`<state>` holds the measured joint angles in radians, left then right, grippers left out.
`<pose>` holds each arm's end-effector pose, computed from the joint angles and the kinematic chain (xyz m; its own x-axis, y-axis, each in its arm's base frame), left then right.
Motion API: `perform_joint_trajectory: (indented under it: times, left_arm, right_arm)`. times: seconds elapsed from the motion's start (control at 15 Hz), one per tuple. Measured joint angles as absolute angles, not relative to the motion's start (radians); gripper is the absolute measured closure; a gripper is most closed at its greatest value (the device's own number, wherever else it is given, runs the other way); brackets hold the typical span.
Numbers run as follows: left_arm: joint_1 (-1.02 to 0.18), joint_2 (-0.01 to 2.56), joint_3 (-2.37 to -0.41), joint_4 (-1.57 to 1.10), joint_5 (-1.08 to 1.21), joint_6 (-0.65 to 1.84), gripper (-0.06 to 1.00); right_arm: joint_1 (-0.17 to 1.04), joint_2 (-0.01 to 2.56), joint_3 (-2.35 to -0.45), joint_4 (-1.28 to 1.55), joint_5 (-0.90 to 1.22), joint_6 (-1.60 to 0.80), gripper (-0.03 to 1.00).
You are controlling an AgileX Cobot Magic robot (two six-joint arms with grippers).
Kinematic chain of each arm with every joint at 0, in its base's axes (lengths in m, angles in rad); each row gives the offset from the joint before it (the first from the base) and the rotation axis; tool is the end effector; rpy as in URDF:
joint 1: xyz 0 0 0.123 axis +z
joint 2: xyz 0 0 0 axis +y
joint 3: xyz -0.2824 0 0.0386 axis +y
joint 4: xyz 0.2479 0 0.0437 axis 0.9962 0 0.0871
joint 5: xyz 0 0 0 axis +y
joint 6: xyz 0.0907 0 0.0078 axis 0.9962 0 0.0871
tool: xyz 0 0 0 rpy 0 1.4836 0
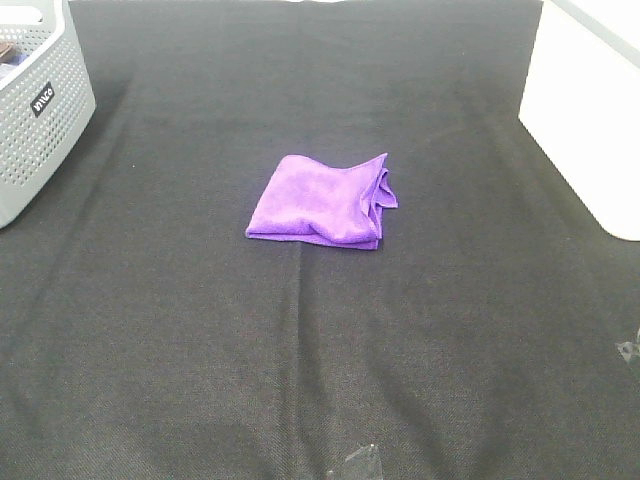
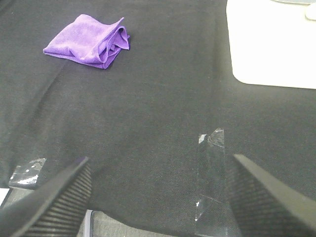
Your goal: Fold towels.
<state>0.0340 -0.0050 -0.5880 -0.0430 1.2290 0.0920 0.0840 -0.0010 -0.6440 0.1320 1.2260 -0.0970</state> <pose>-0.0237 -0.0045 0.2874 -0.5195 0.0598 -0.8524 0.0410 0.9981 0.0451 -0.0319 0.0086 0.3026 -0.4592 -0.0906 -0.8837 -0.2163 0.9762 0.0124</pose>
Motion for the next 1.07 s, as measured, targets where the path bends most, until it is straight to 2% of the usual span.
perform_joint_trajectory:
  times: [0.27, 0.53, 0.73, 1.07]
  left_arm:
    - [0.034, -0.005, -0.571, -0.067, 1.23, 0.087, 0.29]
    - [0.034, -0.005, -0.555, -0.104, 1.175, 0.084, 0.29]
    - [0.034, -0.005, -0.518, -0.107, 1.099, 0.075, 0.29]
    - [0.034, -0.005, -0.518, -0.107, 1.095, 0.069, 0.29]
  right_arm:
    - [0.084, -0.004, -0.551, 0.128, 1.226, -0.105, 0.23]
    - [0.084, -0.004, -0.461, 0.127, 1.118, -0.105, 0.23]
    - [0.084, -0.004, -0.456, 0.123, 1.112, -0.105, 0.23]
    - [0.084, -0.004, -0.454, 0.122, 1.112, -0.139, 0.23]
